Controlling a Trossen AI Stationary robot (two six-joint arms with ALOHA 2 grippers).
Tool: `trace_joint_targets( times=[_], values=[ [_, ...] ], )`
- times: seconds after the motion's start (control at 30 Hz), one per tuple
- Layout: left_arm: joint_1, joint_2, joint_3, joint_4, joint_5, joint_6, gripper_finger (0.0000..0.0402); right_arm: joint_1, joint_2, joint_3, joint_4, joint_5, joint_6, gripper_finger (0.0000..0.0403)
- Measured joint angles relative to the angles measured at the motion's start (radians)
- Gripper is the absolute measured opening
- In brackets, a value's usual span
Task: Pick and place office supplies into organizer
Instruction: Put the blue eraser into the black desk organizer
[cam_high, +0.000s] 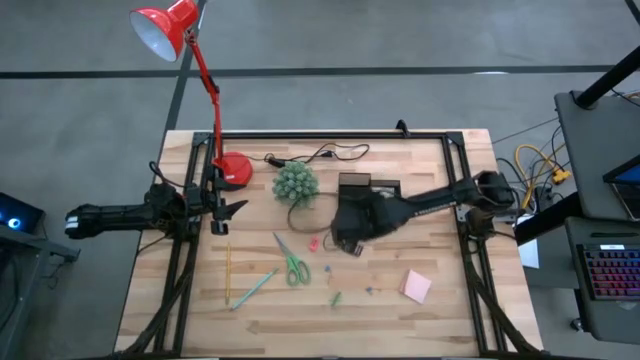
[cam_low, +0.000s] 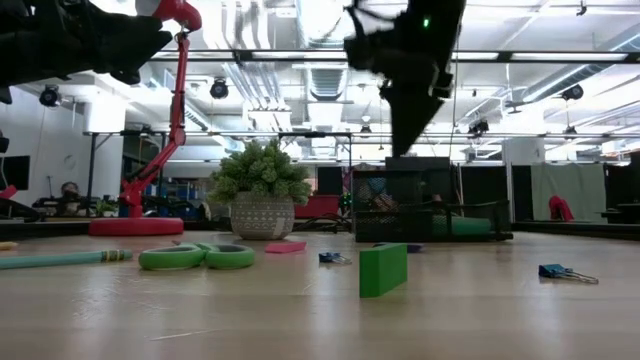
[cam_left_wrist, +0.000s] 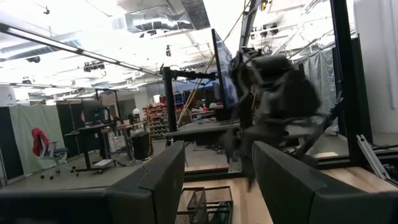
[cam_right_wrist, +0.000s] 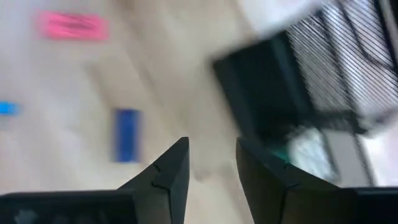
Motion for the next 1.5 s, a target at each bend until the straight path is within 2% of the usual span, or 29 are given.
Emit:
trace_joint_targets(
  times=[0.2,0.27,0.6,1.5],
  values=[
    [0.000,0.000,0.000,0.000,0.000,0.000,0.0176,0.085,0.000,-0.040,0.145,-0.033,-0.020,0.0136],
    [0.000,-0.001,0.000,0.000,0.000,0.000,0.0176,0.081,0.000,-0.056,0.163,-0.071,-0.009,0.0149],
    [0.000,-0.001,0.000,0.000,0.000,0.000,0.0176,0.043,0.001,-0.176,0.240,-0.097,0.015,0.0200],
    [0.000,-0.003,0.002,0.001,0.000,0.026,0.0176,0.036,0.002,-0.454,0.650,-0.094,-0.014,0.0203]
  ],
)
